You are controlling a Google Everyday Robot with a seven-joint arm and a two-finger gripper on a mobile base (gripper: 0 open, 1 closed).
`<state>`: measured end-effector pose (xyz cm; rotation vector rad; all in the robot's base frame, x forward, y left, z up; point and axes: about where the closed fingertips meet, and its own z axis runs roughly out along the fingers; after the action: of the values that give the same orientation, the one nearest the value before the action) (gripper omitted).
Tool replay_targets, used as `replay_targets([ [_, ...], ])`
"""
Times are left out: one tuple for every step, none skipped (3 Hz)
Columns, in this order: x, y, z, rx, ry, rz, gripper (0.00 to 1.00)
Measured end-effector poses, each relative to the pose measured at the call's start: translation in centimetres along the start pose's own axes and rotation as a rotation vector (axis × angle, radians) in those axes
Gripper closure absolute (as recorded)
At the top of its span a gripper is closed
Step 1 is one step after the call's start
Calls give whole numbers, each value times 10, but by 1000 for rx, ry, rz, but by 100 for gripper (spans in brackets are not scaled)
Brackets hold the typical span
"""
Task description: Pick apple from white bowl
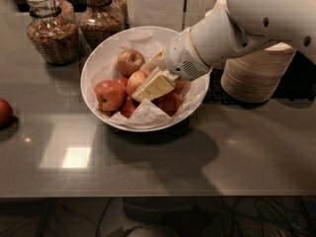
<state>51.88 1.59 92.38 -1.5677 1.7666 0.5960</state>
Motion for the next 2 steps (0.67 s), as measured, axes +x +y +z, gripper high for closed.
replay_targets([
  [0,0,0,0,0,0,100],
  [0,3,4,-30,-25,10,100],
])
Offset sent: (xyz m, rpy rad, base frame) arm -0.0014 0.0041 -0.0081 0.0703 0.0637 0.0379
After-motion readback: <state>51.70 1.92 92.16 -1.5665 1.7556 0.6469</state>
